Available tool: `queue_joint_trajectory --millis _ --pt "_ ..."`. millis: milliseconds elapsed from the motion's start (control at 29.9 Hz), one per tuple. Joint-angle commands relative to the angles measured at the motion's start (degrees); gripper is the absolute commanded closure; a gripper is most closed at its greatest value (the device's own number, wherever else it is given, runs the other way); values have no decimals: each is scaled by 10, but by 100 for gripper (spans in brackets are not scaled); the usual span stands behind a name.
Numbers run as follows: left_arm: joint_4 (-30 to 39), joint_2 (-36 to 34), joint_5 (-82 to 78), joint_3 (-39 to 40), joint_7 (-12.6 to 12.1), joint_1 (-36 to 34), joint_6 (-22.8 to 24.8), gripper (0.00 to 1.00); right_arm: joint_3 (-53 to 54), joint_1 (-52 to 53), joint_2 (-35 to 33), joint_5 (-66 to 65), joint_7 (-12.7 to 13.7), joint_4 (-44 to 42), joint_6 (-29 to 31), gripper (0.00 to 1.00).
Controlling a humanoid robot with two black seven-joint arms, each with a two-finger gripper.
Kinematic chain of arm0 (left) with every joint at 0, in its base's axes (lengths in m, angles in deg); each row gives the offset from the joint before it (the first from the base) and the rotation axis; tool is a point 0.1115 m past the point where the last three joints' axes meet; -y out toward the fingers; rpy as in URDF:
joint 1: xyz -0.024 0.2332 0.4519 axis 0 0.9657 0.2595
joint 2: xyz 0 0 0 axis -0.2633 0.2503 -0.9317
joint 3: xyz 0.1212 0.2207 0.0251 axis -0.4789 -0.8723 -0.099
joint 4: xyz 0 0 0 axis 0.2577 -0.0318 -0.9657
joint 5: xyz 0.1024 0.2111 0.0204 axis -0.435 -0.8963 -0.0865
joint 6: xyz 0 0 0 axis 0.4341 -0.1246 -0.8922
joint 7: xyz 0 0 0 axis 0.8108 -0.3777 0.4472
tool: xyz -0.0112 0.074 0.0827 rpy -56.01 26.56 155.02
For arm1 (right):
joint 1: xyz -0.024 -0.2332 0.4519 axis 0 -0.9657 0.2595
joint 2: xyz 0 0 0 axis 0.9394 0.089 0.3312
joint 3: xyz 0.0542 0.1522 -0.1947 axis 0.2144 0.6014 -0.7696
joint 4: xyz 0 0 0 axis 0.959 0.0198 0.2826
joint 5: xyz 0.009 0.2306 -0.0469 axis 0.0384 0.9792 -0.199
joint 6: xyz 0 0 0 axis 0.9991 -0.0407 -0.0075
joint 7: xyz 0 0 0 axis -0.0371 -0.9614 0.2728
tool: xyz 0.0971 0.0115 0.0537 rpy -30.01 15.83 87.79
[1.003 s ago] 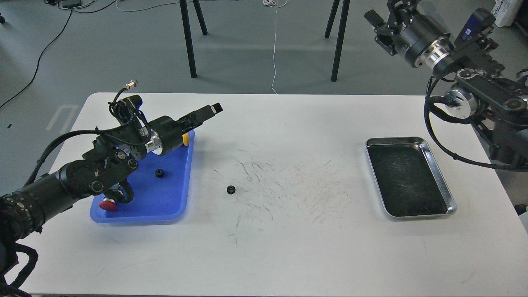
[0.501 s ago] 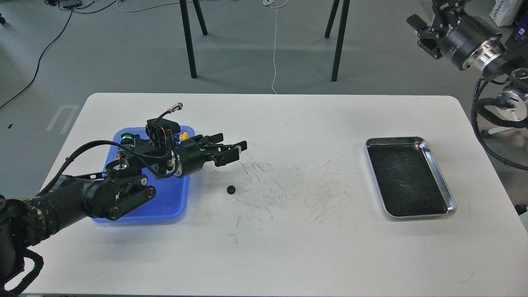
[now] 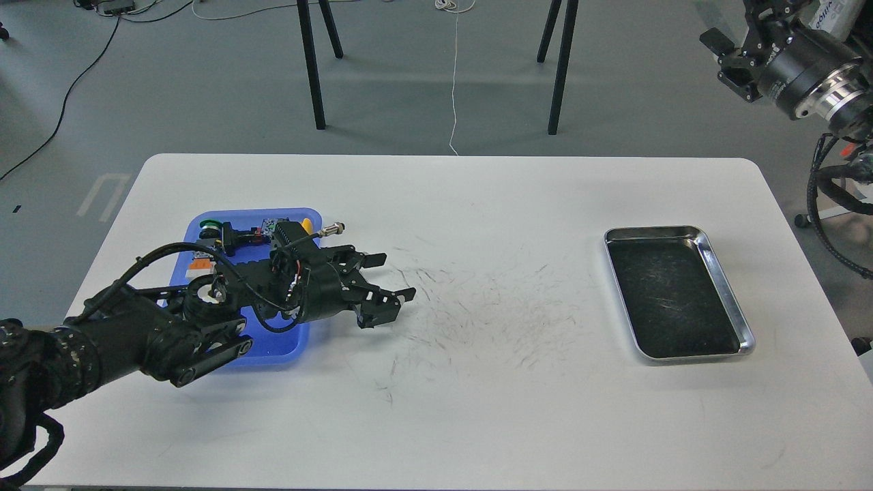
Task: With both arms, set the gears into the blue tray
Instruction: 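Lower the left gripper over the small black gear on the table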
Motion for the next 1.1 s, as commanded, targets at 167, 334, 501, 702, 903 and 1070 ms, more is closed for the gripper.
queue_joint_trajectory --millis 167,334,501,702,903,1070 --pt "0 -7 -24 -30 0 -1 -8 19 -24 6 3 0 0 0 0 2" --pt "0 -16 -29 -43 0 -4 -8 20 -24 4 2 -1 0 -1 0 2" --pt "1 -22 -31 -47 0 -6 -9 27 -24 -1 2 -1 0 -2 0 2" --pt "1 -23 -33 -49 0 -5 -28 47 -26 -5 3 -1 0 -1 0 2" --pt "2 -29 -33 -59 0 -5 -34 50 -56 5 3 -1 0 -1 0 2" --pt "31 -47 -33 -59 0 -4 -39 50 -57 5 3 -1 0 -1 0 2"
